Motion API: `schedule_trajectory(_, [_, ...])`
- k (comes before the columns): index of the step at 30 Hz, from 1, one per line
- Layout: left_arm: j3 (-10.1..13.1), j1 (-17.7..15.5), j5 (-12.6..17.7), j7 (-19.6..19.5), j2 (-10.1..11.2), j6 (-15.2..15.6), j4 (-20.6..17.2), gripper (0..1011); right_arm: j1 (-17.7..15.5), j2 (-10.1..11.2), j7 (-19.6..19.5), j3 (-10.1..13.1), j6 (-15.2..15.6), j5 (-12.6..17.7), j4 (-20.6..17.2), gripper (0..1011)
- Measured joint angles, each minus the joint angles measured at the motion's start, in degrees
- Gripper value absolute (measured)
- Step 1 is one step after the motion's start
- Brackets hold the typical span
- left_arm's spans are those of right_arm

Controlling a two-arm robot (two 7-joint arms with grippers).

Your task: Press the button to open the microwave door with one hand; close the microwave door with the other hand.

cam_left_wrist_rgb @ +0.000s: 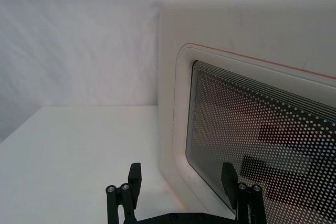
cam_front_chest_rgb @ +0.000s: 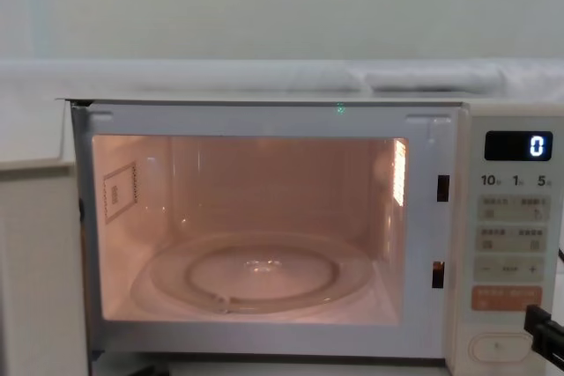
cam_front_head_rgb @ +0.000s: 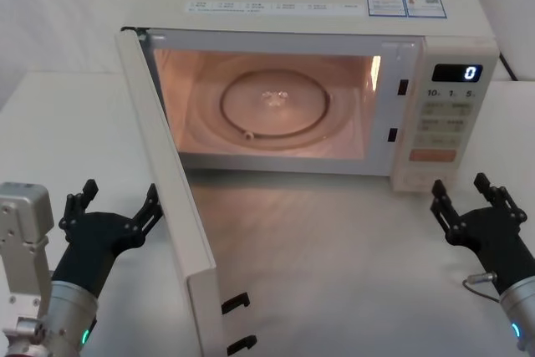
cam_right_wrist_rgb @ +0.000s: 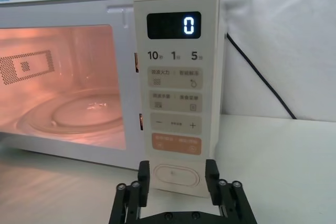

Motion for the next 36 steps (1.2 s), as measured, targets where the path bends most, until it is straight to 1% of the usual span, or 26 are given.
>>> schedule_trajectory(2, [0.0, 0.0, 0.0, 0.0, 0.0, 0.0, 0.0, 1001, 0.03, -0.03, 0.0, -0.02, 0.01, -0.01, 0.01, 727])
schedule_trajectory(3, [0.0, 0.0, 0.0, 0.0, 0.0, 0.0, 0.0, 1001, 0.05, -0.04, 0.0, -0.03, 0.03, -0.02, 0.02, 745])
schedule_trajectory(5, [0.0, 0.0, 0.0, 0.0, 0.0, 0.0, 0.0, 1001, 0.08, -0.06, 0.0, -0.03, 0.04, -0.03, 0.04, 822])
schedule_trajectory(8, [0.0, 0.0, 0.0, 0.0, 0.0, 0.0, 0.0, 1001, 0.13, -0.09, 0.0, -0.05, 0.07, -0.04, 0.08, 894])
schedule_trajectory(9, [0.0, 0.0, 0.0, 0.0, 0.0, 0.0, 0.0, 1001, 0.15, -0.11, 0.0, -0.06, 0.09, -0.06, 0.1, 944])
schedule_trajectory(13, [0.0, 0.0, 0.0, 0.0, 0.0, 0.0, 0.0, 1001, 0.19, -0.14, 0.0, -0.09, 0.11, -0.08, 0.13, 1002])
schedule_trajectory(36, [0.0, 0.0, 0.0, 0.01, 0.0, 0.0, 0.0, 1001, 0.29, -0.23, -0.05, -0.13, 0.22, -0.17, 0.21, 1002])
